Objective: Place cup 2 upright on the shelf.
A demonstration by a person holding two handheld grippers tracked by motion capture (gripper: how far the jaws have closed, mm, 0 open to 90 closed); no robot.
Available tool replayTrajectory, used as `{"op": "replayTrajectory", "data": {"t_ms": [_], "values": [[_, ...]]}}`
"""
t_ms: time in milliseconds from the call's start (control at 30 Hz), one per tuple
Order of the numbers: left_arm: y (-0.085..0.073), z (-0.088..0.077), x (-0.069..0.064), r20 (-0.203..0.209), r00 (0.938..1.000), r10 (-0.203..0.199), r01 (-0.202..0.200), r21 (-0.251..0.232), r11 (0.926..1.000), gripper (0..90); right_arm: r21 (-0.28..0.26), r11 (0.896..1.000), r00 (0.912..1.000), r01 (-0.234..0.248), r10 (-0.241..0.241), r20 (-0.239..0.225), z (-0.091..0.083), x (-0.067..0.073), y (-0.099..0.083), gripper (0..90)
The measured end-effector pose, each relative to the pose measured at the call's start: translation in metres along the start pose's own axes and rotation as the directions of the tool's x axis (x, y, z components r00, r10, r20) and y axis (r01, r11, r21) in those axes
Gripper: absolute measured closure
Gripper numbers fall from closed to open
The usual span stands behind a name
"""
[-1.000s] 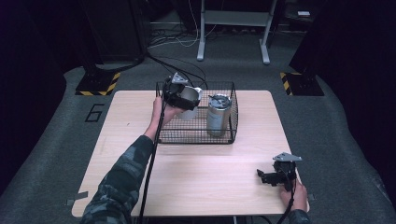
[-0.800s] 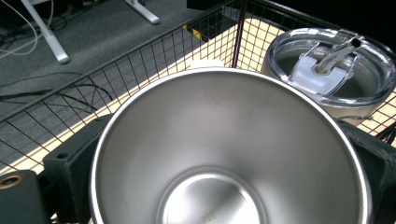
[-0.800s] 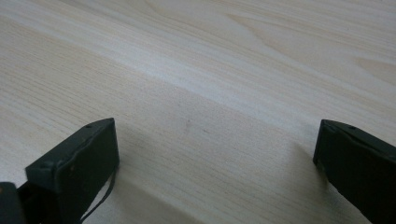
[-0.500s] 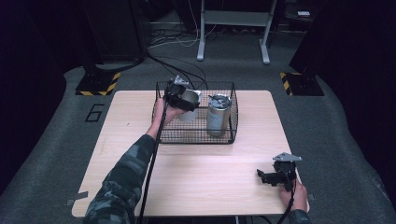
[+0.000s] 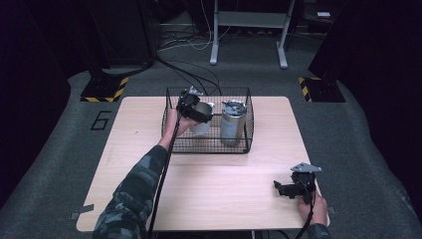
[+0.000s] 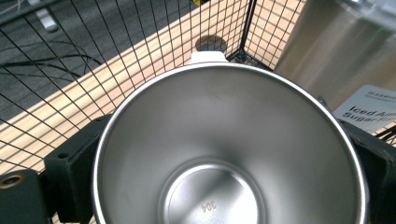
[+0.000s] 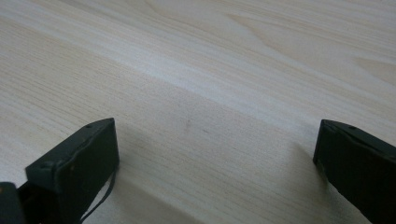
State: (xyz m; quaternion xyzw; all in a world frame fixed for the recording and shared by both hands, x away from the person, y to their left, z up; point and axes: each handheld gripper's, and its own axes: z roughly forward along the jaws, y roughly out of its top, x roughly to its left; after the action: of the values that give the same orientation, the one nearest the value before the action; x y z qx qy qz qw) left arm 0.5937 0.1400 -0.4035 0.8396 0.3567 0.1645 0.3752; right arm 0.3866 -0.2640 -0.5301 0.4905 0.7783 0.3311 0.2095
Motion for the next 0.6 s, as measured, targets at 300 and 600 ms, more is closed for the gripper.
{"op": "replayTrajectory", "data": {"t_ms": [300, 600], "values": [[-0.003, 0.007, 0.002, -0.004, 1.0000, -0.002, 0.002, 0.034, 0.9994, 5.7, 0.000, 1.000, 1.0000, 0.000, 0.000, 0.000, 0.000, 0.000, 0.000, 0.0], [-0.007, 0.017, 0.003, -0.010, 0.9998, -0.019, 0.019, 0.073, 0.9972, 5.7, 0.000, 1.000, 1.0000, 0.000, 0.000, 0.000, 0.000, 0.000, 0.000, 0.0]]}}
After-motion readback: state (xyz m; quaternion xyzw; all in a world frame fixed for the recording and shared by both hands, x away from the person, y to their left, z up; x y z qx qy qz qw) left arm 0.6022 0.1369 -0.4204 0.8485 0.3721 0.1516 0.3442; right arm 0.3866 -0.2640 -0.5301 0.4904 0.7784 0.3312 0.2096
